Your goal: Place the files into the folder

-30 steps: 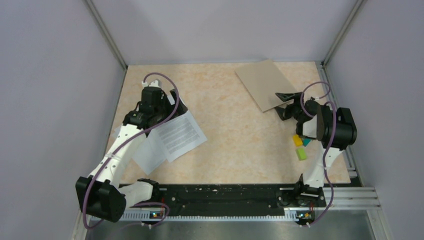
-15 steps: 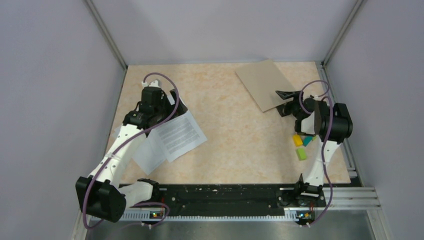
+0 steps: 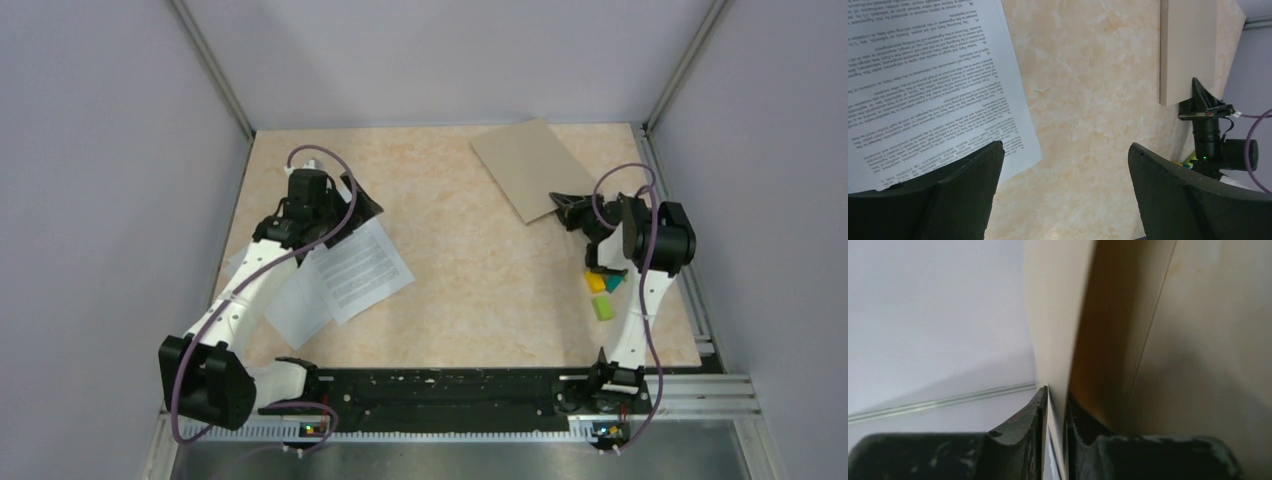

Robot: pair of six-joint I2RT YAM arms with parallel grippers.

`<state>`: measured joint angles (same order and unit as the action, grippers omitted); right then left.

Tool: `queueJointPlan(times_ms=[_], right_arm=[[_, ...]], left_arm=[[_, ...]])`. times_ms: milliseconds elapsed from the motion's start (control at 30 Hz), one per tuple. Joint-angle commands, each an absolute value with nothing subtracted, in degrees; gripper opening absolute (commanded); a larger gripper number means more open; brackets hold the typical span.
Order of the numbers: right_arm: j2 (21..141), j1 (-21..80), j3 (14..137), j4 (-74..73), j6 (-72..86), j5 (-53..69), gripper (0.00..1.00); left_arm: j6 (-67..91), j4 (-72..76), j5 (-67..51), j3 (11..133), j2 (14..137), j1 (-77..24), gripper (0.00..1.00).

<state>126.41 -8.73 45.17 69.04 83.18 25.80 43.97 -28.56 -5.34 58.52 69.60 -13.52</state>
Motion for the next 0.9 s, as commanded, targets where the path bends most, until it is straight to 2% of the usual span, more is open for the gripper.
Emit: queueJointPlan(times_ms=[0,133,333,467,667,867], right_arm=[[123.57,-8.03,45.45,74.04,77.38,25.5,0.1],[117.64,-7.38,42.64,72.73,69.33,26.15,0.01],[107.11,-4.57,38.71,65.81,57.27,26.88,0.0],[96.0,1.1,36.74,55.21,45.95,24.06,0.0],[80.04,15.14,38.03,31.72,23.75,10.66,0.0],[73.49,30.4,39.45,18.28,10.66,-4.15,0.0]], left_arm=[[51.17,-22.86,-6.95,61.17,70.43,-13.18,0.99],[53.97,-22.02,-6.69,61.13,71.24,-13.18,0.98],[56.41,-21.55,-7.88,61.33,73.05,-13.21,0.97],[57.4,-21.68,-8.57,63.07,74.89,-13.27,0.97],[55.45,-24.53,-7.89,69.2,78.24,-14.0,0.97],[53.1,-27.02,-6.27,74.01,81.7,-15.59,0.97]])
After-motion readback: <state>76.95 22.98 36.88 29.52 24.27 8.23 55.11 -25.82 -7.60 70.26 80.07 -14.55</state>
